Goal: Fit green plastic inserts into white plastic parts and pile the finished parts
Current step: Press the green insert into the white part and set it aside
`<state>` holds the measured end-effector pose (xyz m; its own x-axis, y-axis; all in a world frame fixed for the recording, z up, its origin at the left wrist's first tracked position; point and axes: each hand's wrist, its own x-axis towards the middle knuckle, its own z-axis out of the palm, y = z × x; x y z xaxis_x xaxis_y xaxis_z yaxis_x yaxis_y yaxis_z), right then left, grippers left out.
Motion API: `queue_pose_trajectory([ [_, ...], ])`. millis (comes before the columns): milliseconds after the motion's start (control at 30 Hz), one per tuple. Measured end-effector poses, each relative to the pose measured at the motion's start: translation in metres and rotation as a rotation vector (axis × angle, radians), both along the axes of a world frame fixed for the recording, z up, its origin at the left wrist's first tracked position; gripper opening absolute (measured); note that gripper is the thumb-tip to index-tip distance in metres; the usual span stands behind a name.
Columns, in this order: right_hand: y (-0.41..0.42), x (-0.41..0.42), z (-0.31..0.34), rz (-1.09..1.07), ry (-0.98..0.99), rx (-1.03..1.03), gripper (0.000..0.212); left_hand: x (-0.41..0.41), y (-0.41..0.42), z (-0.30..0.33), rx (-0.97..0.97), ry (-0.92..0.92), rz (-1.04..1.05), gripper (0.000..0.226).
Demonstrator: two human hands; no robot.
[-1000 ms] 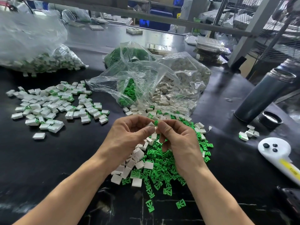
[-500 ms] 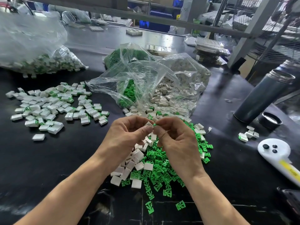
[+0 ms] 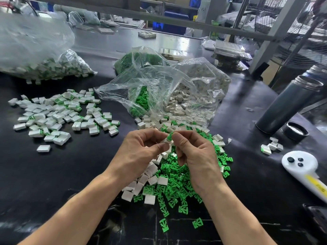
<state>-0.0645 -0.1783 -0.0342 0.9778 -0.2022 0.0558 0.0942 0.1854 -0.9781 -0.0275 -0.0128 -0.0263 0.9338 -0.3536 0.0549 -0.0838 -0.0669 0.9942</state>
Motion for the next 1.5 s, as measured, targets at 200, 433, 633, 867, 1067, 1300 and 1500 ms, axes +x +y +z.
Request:
queue_pose_trajectory([
  [200,0.0002,-0.0004,-0.0012,-0.027,-0.005,-0.084,0.006,-0.0003,0.0003,0.0004,-0.022,0.004,-0.008,0.011],
  [433,-0.0031,0.0008,-0.0032,-0.028,-0.078,-0.273,0.005,-0.0006,-0.0002,0.0003,-0.04,0.04,0.02,0.008],
  [633,-0.0053,-0.0009,-0.002,0.006,-0.061,-0.383,0.006,0.0014,0.0014,0.0018,-0.072,0.045,0.103,0.009],
  [867,-0.0031,-0.0027,-0.0001,-0.003,-0.065,-0.438,0.006,0.0003,0.0026,0.0059,-0.077,0.016,0.097,0.011],
  [1067,-0.0048,-0.0028,-0.0003,0.01,-0.069,-0.41,0.003,-0.0008,0.0029,0.0085,-0.102,0.031,0.081,0.014],
  [1300,-0.0048,-0.0026,-0.0009,0.025,-0.09,-0.382,0.004,0.0,0.0024,0.009,-0.111,0.045,0.064,0.015],
  [1500,-0.0036,-0.0039,0.0007,0.007,-0.122,-0.391,0.005,0.0004,0.0019,0.0079,-0.135,0.079,0.105,0.027],
])
